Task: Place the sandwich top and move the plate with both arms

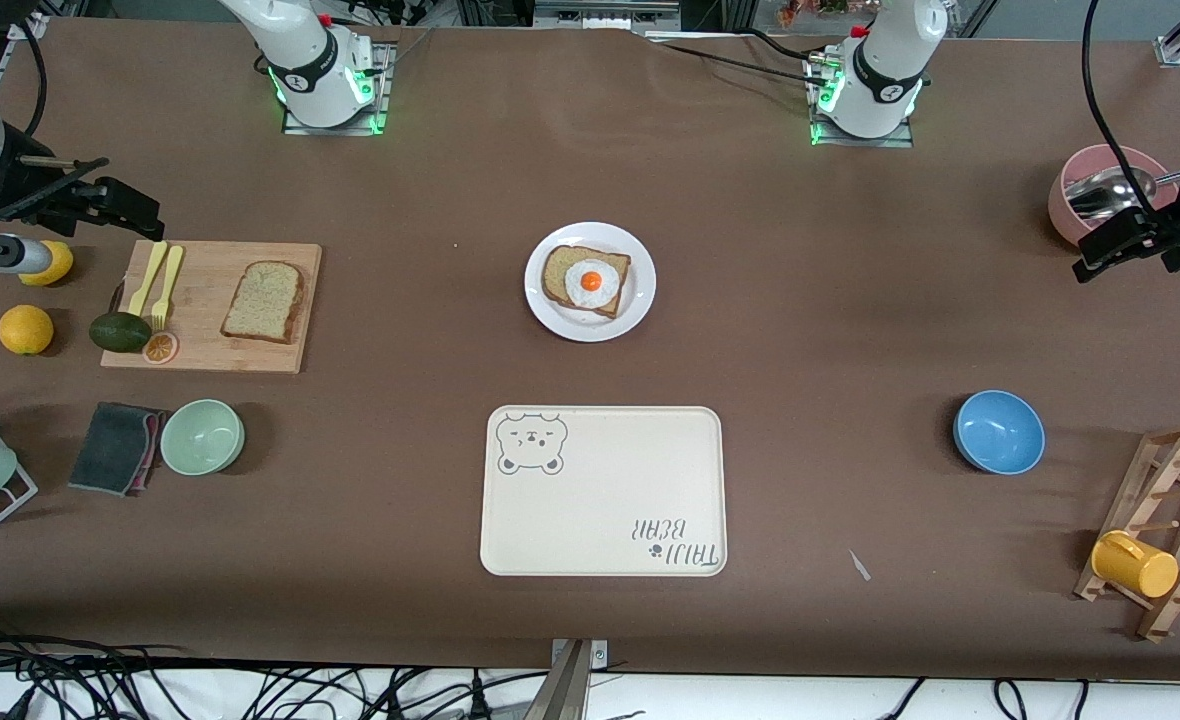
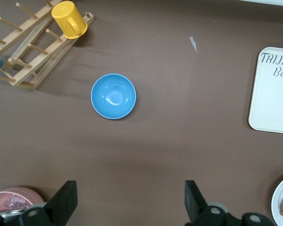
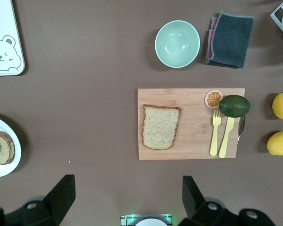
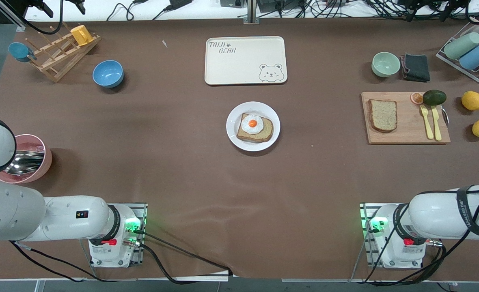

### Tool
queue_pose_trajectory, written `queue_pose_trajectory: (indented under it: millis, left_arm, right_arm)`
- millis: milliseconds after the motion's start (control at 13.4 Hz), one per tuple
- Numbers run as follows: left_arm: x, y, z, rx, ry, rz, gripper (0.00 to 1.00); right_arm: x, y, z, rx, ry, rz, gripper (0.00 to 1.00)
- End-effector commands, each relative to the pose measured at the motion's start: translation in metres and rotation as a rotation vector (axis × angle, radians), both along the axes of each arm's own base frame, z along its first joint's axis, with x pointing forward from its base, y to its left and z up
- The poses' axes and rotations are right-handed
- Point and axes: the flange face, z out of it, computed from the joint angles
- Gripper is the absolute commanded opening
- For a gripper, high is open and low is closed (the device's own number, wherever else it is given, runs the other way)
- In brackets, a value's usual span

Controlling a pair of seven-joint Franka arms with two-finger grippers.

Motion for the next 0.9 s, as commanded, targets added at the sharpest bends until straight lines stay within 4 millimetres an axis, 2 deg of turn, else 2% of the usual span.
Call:
queue_pose_trajectory:
  millis: [0, 373, 523, 821]
  left_arm:
    - [-0.0027, -0.0029, 0.0033, -0.024, -0.002, -0.002, 1.0]
    - [-0.0027, -0.0029, 0.0033, -0.024, -0.002, -0.002, 1.0]
    - [-0.0027, -0.0029, 0.0033, -0.024, -0.002, -0.002, 1.0]
    - [-0.0027, -0.0029, 0.0033, -0.024, -0.002, -0.002, 1.0]
  right_arm:
    - [-0.0095, 0.003, 0.0019, -0.028, -0.008, 0.0, 0.99]
    - [-0.0105, 0.0067, 0.0002, -0.025, 0.0, 0.011, 0.99]
    - [-0.0098, -0.0015, -0.0062, -0.02, 0.002, -0.01, 0.99]
    - [-0.0166, -0.0018, -0.0014, -0.035, -0.005, -0.008, 0.99]
